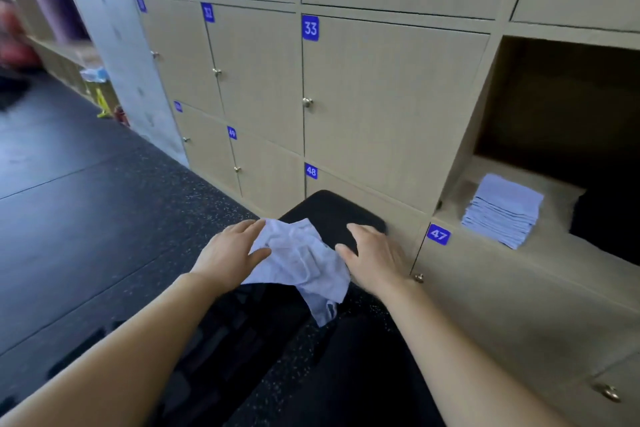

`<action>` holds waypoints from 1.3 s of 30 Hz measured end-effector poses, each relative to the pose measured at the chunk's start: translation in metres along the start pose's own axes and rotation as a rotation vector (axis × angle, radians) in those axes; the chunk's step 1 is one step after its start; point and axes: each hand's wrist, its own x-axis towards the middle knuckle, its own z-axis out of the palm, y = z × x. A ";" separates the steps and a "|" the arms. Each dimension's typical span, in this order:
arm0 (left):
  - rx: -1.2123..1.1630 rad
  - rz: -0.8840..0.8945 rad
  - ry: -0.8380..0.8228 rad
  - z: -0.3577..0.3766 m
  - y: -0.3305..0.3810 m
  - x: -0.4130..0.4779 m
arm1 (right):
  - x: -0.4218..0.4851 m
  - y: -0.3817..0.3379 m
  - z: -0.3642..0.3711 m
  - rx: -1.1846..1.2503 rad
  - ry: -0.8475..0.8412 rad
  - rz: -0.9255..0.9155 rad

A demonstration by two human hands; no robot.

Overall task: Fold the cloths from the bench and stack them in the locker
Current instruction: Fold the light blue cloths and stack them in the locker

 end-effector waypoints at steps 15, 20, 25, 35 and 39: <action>-0.053 -0.207 -0.043 0.086 -0.095 0.017 | 0.083 -0.049 0.106 -0.048 -0.231 -0.136; -0.088 -0.214 -0.007 0.106 -0.106 0.031 | 0.113 -0.072 0.127 -0.066 -0.227 -0.207; -0.093 -0.180 0.013 0.119 -0.111 0.039 | 0.139 -0.087 0.156 -0.046 -0.314 -0.239; -0.095 -0.157 0.056 0.117 -0.111 0.039 | 0.152 -0.085 0.158 0.192 -0.244 0.012; -0.113 -0.172 0.096 0.104 -0.099 0.035 | 0.148 -0.076 0.126 0.547 -0.201 0.118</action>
